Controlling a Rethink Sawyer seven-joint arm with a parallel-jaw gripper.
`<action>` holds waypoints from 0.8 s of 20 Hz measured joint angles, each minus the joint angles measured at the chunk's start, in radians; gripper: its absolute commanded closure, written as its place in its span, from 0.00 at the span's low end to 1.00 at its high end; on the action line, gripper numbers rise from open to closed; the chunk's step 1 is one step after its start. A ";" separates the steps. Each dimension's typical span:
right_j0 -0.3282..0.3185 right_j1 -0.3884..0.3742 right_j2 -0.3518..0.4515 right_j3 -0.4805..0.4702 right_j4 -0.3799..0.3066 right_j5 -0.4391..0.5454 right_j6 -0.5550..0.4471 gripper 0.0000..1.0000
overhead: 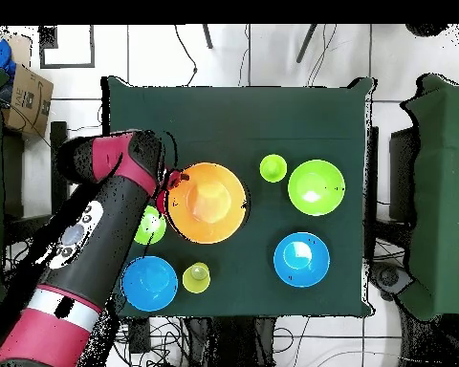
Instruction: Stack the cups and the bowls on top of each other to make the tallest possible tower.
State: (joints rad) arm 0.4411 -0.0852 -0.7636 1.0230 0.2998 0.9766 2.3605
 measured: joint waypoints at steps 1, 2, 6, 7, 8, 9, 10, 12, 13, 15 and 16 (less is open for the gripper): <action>-0.002 -0.003 0.002 -0.001 0.009 0.004 0.000 1.00; -0.002 -0.004 0.003 -0.001 0.013 0.004 0.000 1.00; -0.003 -0.014 0.010 -0.001 0.027 0.004 0.000 1.00; -0.003 -0.019 0.014 -0.001 0.031 0.004 0.000 1.00; -0.003 -0.021 0.016 -0.001 0.031 0.004 0.000 1.00; -0.003 -0.023 0.017 -0.001 0.031 0.004 0.000 1.00; -0.003 -0.030 0.022 -0.001 0.031 0.004 0.000 1.00; -0.003 -0.034 0.024 -0.001 0.031 0.004 0.000 1.00; -0.003 -0.041 0.029 0.000 0.032 0.004 0.000 1.00; -0.004 -0.044 0.033 -0.001 0.033 0.004 0.000 1.00; -0.004 -0.046 0.034 0.000 0.033 0.004 0.000 1.00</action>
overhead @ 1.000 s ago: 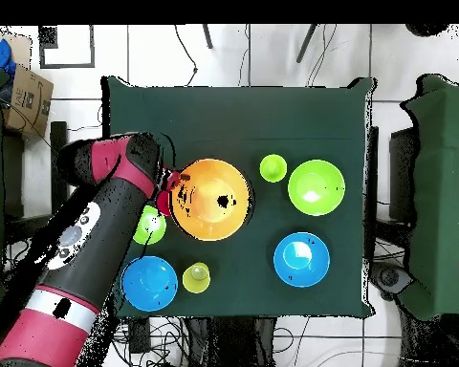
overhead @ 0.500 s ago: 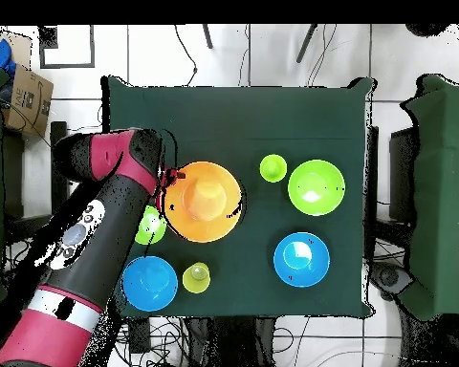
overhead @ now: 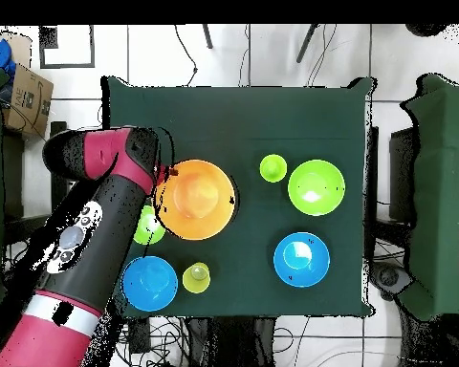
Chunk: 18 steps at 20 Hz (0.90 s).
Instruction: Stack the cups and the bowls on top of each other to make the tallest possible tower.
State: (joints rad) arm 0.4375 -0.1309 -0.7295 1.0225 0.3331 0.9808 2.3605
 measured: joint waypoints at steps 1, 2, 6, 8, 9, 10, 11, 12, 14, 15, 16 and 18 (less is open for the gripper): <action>0.000 -0.003 0.002 0.000 0.000 0.000 0.000 1.00; -0.001 -0.009 0.007 0.000 0.000 0.000 0.000 1.00; -0.002 -0.015 0.010 0.000 0.000 0.000 0.000 1.00; -0.003 -0.015 0.010 0.000 0.000 0.000 0.000 1.00; -0.004 -0.015 0.010 0.000 0.000 0.000 0.000 1.00; -0.004 -0.014 0.010 0.000 0.000 0.000 0.000 1.00; -0.005 -0.013 0.010 0.000 0.000 0.000 0.000 1.00; -0.006 -0.011 0.010 0.000 0.000 0.000 0.000 1.00; -0.007 -0.006 0.010 0.000 0.000 0.000 0.000 1.00; -0.007 -0.003 0.010 0.000 0.000 0.000 0.000 1.00; -0.007 -0.001 0.010 0.000 0.000 0.000 0.000 1.00; -0.007 0.001 0.010 0.000 0.000 0.000 0.000 1.00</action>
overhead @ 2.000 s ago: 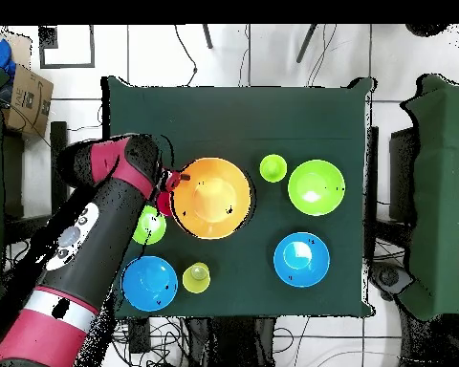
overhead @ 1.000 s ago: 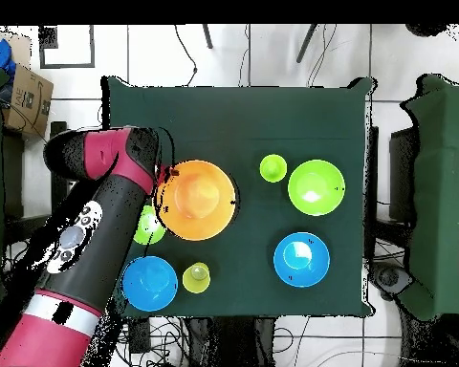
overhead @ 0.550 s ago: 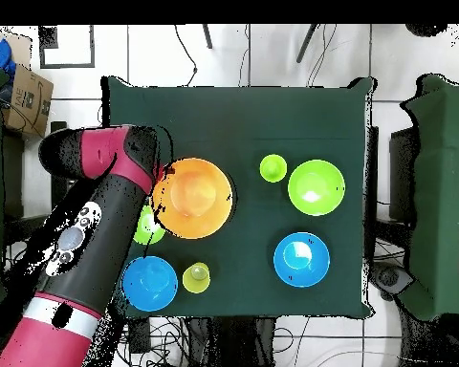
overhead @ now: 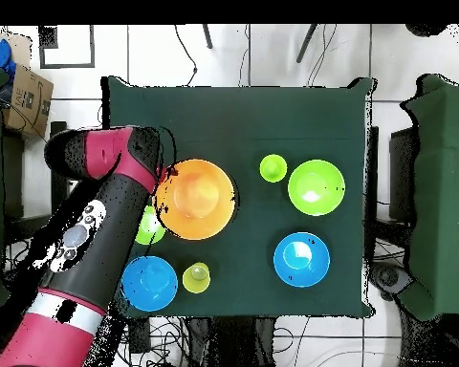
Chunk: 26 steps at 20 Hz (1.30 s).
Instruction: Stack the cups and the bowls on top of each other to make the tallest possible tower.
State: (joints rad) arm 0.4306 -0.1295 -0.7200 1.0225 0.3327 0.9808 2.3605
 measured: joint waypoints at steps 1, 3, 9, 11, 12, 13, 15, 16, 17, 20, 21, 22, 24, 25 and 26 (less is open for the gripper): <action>0.000 0.002 0.000 0.000 0.000 0.000 0.000 1.00; 0.000 0.006 -0.001 0.000 0.000 0.000 0.000 1.00; 0.001 0.017 -0.004 0.000 0.000 -0.015 0.000 1.00; 0.001 0.017 -0.006 0.000 0.000 -0.021 0.000 1.00; 0.001 0.017 -0.007 0.000 0.000 -0.022 0.000 1.00; 0.001 0.017 -0.009 0.000 0.000 -0.024 0.000 1.00; 0.001 0.017 -0.012 0.000 0.000 -0.024 0.000 1.00; 0.001 0.018 -0.013 0.000 0.000 -0.024 0.000 1.00; 0.001 0.018 -0.014 0.000 0.000 -0.024 0.000 1.00; 0.001 0.018 -0.016 0.000 0.000 -0.024 0.000 1.00; 0.001 0.018 -0.016 0.000 0.000 -0.024 0.000 1.00; 0.001 0.018 -0.017 0.000 0.000 -0.024 0.000 1.00; 0.001 0.018 -0.018 0.000 0.000 -0.024 0.000 1.00; 0.001 0.018 -0.019 0.000 -0.004 -0.024 0.000 1.00; 0.001 0.018 -0.020 0.000 -0.008 -0.024 0.000 1.00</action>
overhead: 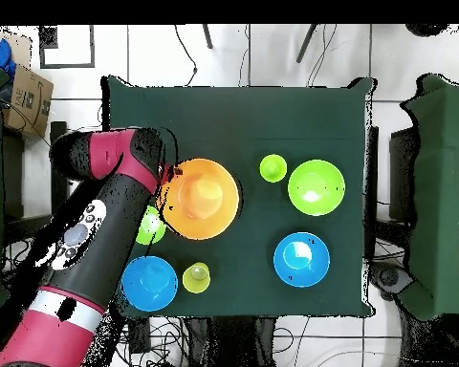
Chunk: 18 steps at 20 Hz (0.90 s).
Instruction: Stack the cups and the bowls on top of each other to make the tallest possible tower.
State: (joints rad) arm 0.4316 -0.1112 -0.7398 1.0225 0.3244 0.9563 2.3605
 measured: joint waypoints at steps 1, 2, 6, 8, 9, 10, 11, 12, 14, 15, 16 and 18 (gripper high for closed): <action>0.000 0.000 0.000 0.000 -0.003 0.000 0.000 1.00; 0.000 0.000 -0.001 0.000 -0.005 0.000 0.000 1.00; 0.000 0.000 -0.002 0.001 -0.019 -0.010 0.000 1.00; 0.000 0.000 -0.002 0.003 -0.026 -0.017 0.000 1.00; 0.000 0.000 -0.002 0.003 -0.027 -0.019 0.000 1.00; 0.000 0.000 -0.002 0.003 -0.031 -0.023 0.000 1.00; 0.000 -0.001 -0.002 0.004 -0.032 -0.025 0.000 1.00; 0.000 -0.001 -0.002 0.004 -0.034 -0.027 0.000 1.00; 0.000 -0.003 -0.002 0.006 -0.038 -0.032 0.000 1.00; 0.000 -0.005 -0.002 0.007 -0.040 -0.034 0.000 1.00; -0.001 -0.005 -0.002 0.007 -0.042 -0.037 0.000 1.00; -0.002 -0.006 -0.002 0.008 -0.045 -0.041 0.000 1.00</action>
State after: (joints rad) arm 0.4301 -0.1177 -0.7413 1.0303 0.2796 0.9157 2.3605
